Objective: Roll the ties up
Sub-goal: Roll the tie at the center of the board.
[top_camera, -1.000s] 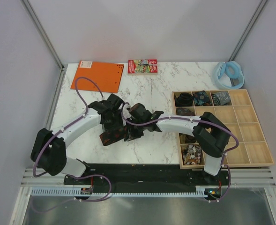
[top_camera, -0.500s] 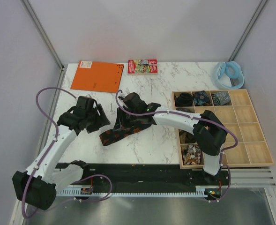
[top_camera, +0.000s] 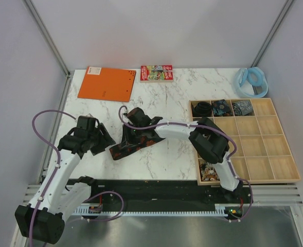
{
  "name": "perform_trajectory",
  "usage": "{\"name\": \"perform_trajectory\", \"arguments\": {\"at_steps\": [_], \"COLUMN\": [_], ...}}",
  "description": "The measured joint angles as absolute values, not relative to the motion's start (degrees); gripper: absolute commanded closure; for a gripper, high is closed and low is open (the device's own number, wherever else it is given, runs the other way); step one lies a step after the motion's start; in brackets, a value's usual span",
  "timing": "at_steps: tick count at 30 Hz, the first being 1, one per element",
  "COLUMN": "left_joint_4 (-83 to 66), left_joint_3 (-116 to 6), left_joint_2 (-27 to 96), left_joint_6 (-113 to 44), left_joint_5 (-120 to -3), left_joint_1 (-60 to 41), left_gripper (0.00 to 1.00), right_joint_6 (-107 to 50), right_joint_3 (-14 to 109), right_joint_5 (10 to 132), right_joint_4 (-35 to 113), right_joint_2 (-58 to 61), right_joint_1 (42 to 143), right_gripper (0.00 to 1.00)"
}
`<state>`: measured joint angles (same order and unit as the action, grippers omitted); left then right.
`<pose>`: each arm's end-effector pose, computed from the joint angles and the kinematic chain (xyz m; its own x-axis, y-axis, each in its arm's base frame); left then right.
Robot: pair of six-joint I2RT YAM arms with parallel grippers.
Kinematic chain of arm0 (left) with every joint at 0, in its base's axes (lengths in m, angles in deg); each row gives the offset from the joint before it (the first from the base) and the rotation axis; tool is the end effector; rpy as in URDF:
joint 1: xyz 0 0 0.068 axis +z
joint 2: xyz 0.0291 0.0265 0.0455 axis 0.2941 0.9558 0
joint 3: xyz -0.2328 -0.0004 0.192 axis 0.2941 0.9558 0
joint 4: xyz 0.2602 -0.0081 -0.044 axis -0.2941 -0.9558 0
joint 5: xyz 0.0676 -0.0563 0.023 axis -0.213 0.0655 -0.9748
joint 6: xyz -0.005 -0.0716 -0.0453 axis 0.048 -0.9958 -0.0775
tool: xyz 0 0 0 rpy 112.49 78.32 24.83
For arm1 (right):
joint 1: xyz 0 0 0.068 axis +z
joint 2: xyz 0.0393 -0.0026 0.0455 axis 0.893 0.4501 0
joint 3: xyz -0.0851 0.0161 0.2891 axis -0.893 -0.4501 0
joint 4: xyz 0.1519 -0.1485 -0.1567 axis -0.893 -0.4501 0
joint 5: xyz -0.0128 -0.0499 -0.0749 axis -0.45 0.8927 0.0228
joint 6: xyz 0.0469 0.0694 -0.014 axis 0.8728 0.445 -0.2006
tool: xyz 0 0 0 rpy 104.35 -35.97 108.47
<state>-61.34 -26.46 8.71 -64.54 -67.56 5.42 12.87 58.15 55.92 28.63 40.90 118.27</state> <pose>0.1599 -0.0359 0.2478 -0.7578 -0.5212 -0.3926 -0.3762 0.8406 -0.3898 0.2678 0.4328 0.1746 -0.9522 -0.1563 -0.2624 -0.2999 0.6419 0.7058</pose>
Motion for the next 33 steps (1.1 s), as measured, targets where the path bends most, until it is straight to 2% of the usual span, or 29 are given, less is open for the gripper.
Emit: {"name": "perform_trajectory", "arguments": {"at_steps": [14,33], "left_joint_4": [-57.9,-42.9], "left_joint_3": [-20.4,-9.2], "left_joint_2": [9.2,14.8], "left_joint_6": [-67.7,-70.4], "left_joint_5": [-64.7,-63.5], "left_joint_1": [5.4,5.4], "left_gripper": [0.38,0.40], "right_joint_6": [12.7,12.2], "right_joint_3": [54.2,49.0], "right_joint_5": [54.7,55.3], "right_joint_4": [34.6,37.2], "right_joint_2": [43.1,40.9], "right_joint_1": [116.0,114.6], "right_gripper": [0.77,0.77]}}
